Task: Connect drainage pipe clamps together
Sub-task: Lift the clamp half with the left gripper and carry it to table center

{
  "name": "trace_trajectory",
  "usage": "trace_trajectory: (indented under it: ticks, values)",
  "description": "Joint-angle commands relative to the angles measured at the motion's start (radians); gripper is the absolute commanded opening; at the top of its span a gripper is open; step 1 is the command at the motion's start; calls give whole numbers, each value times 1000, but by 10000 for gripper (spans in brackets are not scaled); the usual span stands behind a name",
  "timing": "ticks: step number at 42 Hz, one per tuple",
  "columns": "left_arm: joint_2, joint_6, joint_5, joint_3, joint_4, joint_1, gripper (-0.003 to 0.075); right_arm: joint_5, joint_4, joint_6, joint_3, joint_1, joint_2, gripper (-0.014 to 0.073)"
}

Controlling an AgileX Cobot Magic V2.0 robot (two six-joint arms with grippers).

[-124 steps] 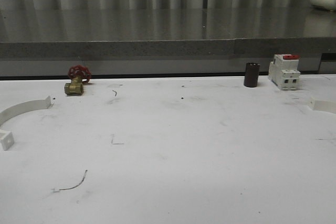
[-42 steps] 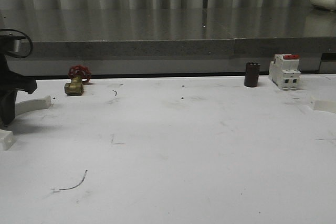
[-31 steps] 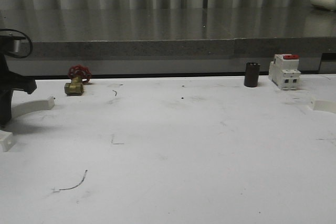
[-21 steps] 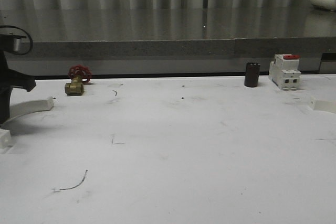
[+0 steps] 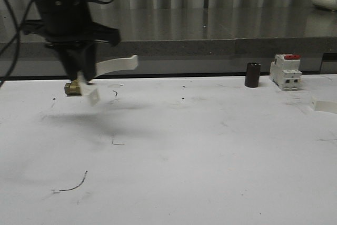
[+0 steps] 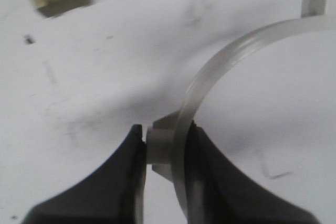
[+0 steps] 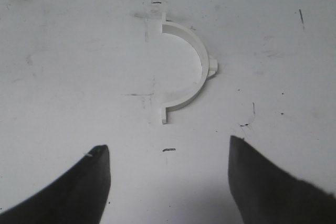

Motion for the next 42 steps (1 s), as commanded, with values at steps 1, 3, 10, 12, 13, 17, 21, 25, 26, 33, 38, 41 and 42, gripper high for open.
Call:
trace_trajectory:
  ticks: [1,3,10,12,13,17,21,25,26,33,38,41,42]
  values:
    - [-46,-112,-32,-65,35,-106,-20,-59,-11,-3,-26,2,0,507]
    - [-32,-167,-33,-90,65,-146,-20,-59,-11,-3,-26,2,0,507]
    - [55,-370,-29,-190,106,-262,-20,-59,-11,-3,-26,2,0,507]
    - [82,-443,-34,-211,137,-284,-20,-59,-11,-3,-26,2,0,507]
    - [92,-494,-34,-224,152,-295,-20,-59,-11,-3,-26,2,0,507]
    - [134,-576,-37,-262,160,-316,-20,-59,-11,-3,-26,2,0,507]
    - [174,-629,-23,-294,155,-319,-20,-59,-11,-3,-26,2,0,507]
    - [204,-668,10,-303,157,-319,-20,-59,-11,-3,-26,2,0,507]
    - [208,-671,13,-303,159,-319,-20,-59,-11,-3,-26,2,0,507]
    - [222,-745,26,-303,154,-312,-20,-59,-11,-3,-26,2,0,507]
    - [224,-755,11,-303,123,-305,-20,-59,-11,-3,-26,2,0,507]
    - [224,-780,2,-303,111,-304,-20,-59,-11,-3,-26,2,0,507]
    - [224,-782,0,-303,107,-304,-20,-59,-11,-3,-26,2,0,507]
